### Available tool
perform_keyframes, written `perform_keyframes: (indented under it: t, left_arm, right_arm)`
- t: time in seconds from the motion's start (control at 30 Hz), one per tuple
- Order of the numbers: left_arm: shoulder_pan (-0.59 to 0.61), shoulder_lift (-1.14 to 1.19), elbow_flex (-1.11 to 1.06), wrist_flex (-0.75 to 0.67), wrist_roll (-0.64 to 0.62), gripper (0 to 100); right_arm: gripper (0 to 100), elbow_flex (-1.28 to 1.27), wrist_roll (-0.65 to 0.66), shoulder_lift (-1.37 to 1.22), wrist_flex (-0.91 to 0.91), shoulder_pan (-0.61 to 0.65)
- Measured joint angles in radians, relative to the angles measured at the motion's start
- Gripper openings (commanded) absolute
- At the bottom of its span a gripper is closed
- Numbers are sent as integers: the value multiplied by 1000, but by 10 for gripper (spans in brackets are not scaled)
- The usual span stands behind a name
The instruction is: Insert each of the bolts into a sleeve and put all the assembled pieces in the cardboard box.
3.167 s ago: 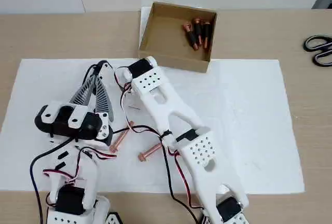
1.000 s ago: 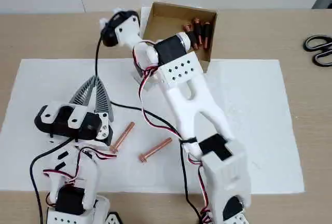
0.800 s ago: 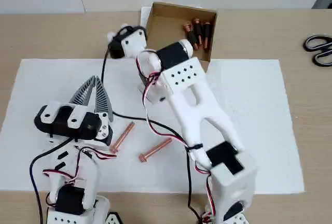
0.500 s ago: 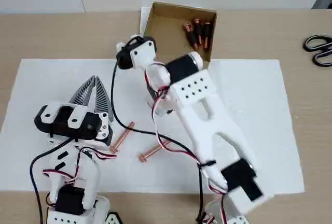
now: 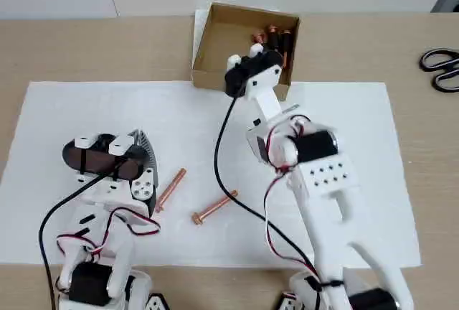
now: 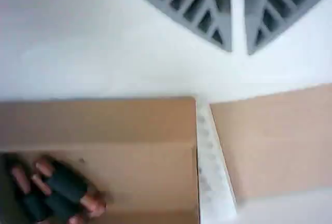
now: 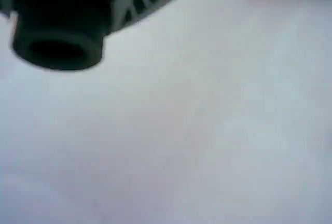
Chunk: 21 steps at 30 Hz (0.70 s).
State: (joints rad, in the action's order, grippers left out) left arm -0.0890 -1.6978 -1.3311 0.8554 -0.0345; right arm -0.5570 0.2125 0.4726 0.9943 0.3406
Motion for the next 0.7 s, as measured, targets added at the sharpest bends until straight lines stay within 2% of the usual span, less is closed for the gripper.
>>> perform_keyframes:
  t: [0.33,0.5,0.7]
  left_arm:
    - [0,-6,164,402,0,6]
    - [0,5,242,496,0,6]
    - [0,133,393,568,0,6]
  right_arm:
    - [6,-404,0,269,-367,-6]
    - [5,-591,0,445,-542,-20]
    - [5,-853,0,664,-796,-157]
